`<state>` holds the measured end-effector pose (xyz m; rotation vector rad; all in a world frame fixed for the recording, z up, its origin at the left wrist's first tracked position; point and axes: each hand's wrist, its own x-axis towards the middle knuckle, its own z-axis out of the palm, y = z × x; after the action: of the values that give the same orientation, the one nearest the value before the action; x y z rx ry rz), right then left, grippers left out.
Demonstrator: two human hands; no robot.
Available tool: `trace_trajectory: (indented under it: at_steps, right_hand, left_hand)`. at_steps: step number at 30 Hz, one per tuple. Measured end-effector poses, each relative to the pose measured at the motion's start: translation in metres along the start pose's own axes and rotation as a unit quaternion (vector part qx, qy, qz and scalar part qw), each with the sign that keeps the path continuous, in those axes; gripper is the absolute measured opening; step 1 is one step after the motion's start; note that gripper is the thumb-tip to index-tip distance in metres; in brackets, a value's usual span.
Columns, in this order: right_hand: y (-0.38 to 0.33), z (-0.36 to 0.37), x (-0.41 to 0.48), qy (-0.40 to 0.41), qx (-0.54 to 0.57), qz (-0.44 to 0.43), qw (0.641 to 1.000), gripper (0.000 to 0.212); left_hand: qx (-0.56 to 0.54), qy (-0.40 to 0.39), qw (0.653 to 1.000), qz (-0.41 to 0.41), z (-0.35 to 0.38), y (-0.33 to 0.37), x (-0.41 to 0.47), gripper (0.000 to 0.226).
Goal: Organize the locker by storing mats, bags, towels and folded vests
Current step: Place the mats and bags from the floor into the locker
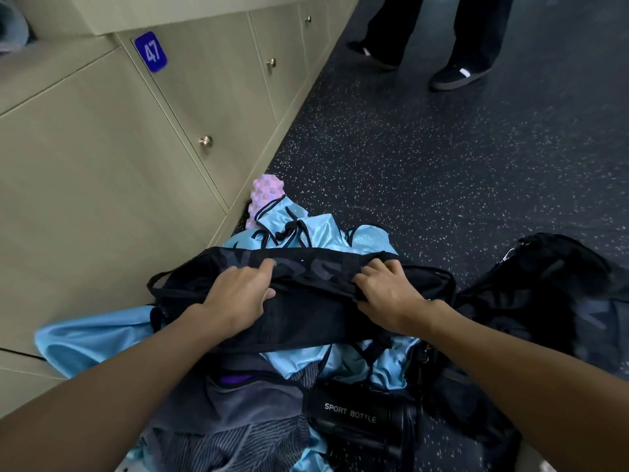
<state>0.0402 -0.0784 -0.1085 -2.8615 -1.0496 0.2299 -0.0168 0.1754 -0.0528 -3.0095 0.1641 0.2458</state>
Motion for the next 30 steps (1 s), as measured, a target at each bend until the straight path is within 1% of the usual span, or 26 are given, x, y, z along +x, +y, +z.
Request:
trace_trajectory:
  at_steps: [3,4,6,9,12,14,17,19,20,21,23,24,26,28,30]
  right_hand:
    - [0.003,-0.025,-0.003,0.034,0.064,-0.023,0.997,0.028]
    - [0.002,-0.035,-0.004,0.038,0.096,-0.031,0.994,0.025]
    - [-0.002,-0.060,-0.007,0.033,0.141,-0.020,0.989,0.012]
    - [-0.005,-0.093,-0.014,0.059,0.159,0.004,0.985,0.018]
    - [-0.012,-0.126,-0.027,0.088,0.173,-0.009,0.981,0.016]
    - [-0.018,-0.146,-0.035,0.098,0.170,-0.022,0.980,0.015]
    - [-0.025,-0.174,-0.044,0.124,0.167,-0.033,0.978,0.015]
    - [-0.029,-0.191,-0.048,0.149,0.173,-0.031,0.973,0.016]
    - [-0.031,-0.200,-0.049,0.165,0.175,-0.031,0.970,0.017]
    - [-0.034,-0.208,-0.049,0.182,0.181,-0.029,0.966,0.018]
    - [-0.041,-0.226,-0.047,0.213,0.198,-0.015,0.957,0.018]
    - [-0.046,-0.236,-0.045,0.228,0.208,-0.009,0.951,0.018]
    - [-0.057,-0.259,-0.042,0.257,0.233,-0.012,0.938,0.020]
    - [-0.068,-0.282,-0.039,0.284,0.251,-0.025,0.925,0.027]
    - [-0.078,-0.306,-0.033,0.289,0.245,-0.044,0.924,0.040]
  left_hand:
    - [-0.058,-0.007,0.998,-0.014,-0.011,-0.005,-0.002,0.038]
    - [-0.067,-0.006,0.998,-0.014,-0.017,-0.007,-0.002,0.036]
    - [-0.089,0.005,0.996,-0.018,-0.032,-0.010,-0.006,0.036]
    - [-0.152,0.001,0.988,-0.039,-0.057,-0.017,-0.012,0.046]
    - [-0.290,-0.040,0.956,-0.027,-0.080,-0.028,-0.017,0.046]
    - [-0.325,-0.054,0.944,-0.013,-0.093,-0.031,-0.023,0.039]
    - [-0.352,-0.026,0.936,-0.015,-0.109,-0.033,-0.030,0.039]
    - [-0.384,0.021,0.923,-0.029,-0.123,-0.036,-0.035,0.045]
    - [-0.380,0.057,0.923,-0.032,-0.134,-0.038,-0.038,0.049]
    - [-0.352,0.094,0.931,-0.035,-0.145,-0.040,-0.042,0.051]
    - [-0.240,0.182,0.953,-0.043,-0.175,-0.043,-0.053,0.051]
    - [-0.187,0.230,0.954,-0.043,-0.192,-0.046,-0.059,0.051]
    - [-0.121,0.309,0.942,-0.042,-0.224,-0.054,-0.068,0.054]
    - [-0.091,0.346,0.932,-0.049,-0.248,-0.066,-0.074,0.055]
    - [-0.074,0.372,0.924,-0.055,-0.269,-0.078,-0.081,0.052]
